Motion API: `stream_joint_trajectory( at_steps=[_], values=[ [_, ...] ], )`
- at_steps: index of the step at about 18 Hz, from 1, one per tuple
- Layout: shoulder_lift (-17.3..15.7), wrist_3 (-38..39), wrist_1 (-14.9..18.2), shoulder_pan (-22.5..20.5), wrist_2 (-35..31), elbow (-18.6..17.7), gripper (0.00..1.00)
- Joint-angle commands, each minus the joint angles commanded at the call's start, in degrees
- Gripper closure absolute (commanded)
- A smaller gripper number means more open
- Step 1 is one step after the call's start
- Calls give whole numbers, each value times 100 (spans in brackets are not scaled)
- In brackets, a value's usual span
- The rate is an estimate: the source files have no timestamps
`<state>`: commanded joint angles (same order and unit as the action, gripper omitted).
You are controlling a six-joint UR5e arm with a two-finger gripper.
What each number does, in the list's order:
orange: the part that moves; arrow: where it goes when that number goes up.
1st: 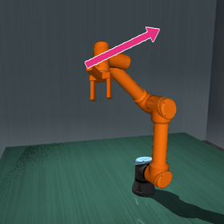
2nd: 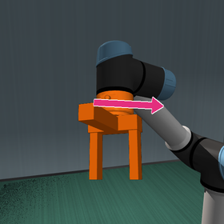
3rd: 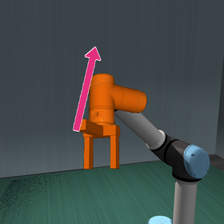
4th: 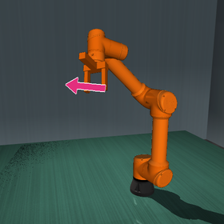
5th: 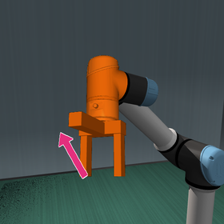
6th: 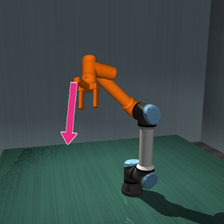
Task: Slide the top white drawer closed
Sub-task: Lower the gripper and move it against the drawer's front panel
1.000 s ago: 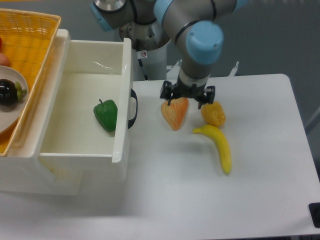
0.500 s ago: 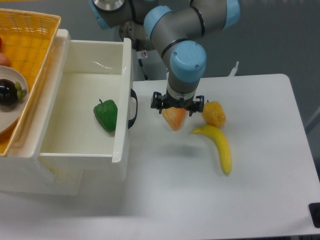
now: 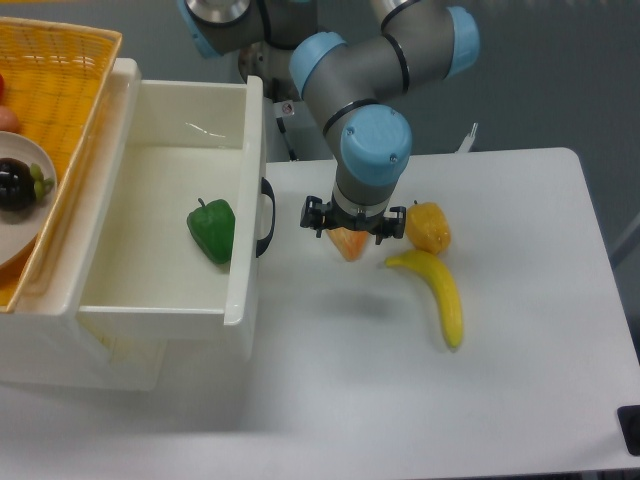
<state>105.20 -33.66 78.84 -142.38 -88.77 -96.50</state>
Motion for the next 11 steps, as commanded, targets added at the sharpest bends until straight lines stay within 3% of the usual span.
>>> stream_joint_trajectory(
  at_steps=[3,6,11],
  values=[
    [71,0,17,18,122,0,0],
    [132,-26,18,-61,728,79,0],
    [159,-35,-9,-44,756,106,0]
  ],
)
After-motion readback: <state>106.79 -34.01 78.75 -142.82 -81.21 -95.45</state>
